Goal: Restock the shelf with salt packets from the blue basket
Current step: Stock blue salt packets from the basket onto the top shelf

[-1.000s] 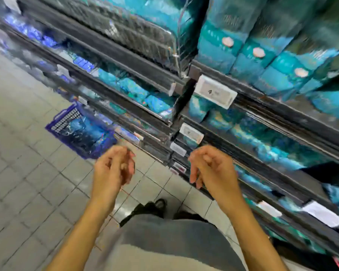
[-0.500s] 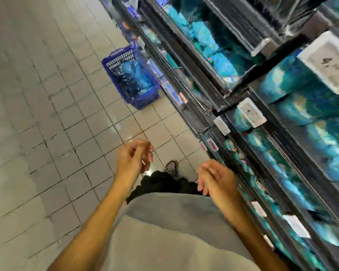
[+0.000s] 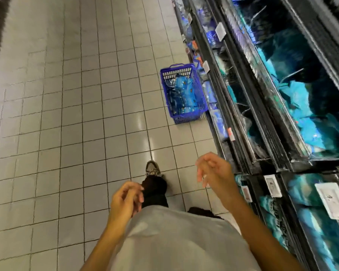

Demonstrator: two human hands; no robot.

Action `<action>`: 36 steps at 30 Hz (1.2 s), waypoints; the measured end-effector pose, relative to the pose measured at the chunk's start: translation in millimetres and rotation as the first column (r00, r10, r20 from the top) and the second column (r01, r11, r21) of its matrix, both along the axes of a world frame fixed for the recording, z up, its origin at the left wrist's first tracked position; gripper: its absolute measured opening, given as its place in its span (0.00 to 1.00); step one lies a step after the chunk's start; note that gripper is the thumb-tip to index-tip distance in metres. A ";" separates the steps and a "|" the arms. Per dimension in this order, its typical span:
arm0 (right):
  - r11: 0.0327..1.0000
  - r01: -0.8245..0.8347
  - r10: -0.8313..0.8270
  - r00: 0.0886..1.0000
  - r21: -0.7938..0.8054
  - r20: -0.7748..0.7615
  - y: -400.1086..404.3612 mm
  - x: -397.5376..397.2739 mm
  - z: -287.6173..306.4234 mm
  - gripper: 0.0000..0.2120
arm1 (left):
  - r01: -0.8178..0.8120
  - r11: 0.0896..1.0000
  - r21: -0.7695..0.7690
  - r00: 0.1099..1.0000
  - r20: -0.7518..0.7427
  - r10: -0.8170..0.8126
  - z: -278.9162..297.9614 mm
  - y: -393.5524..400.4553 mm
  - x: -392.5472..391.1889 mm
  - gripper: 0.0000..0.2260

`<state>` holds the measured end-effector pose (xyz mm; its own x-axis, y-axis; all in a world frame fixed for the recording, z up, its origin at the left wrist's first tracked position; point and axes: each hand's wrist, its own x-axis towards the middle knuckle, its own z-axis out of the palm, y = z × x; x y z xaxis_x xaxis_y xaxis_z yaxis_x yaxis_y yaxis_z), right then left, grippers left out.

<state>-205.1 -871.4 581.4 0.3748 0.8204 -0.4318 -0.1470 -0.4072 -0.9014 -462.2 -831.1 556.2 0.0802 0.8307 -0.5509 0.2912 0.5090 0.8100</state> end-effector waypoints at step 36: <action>0.955 0.228 -0.228 0.973 -0.190 0.019 495.9 108.3 -59.8 0.16 | 0.451 0.889 -0.080 0.880 -0.128 -0.458 -32.6 608.8 159.6 0.11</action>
<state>-96.9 -375.5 521.6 0.5410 0.6164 -0.5722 -0.2584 -0.5256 -0.8105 -302.6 -222.3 523.6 0.3620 0.6951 -0.6211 0.6077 0.3292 0.7227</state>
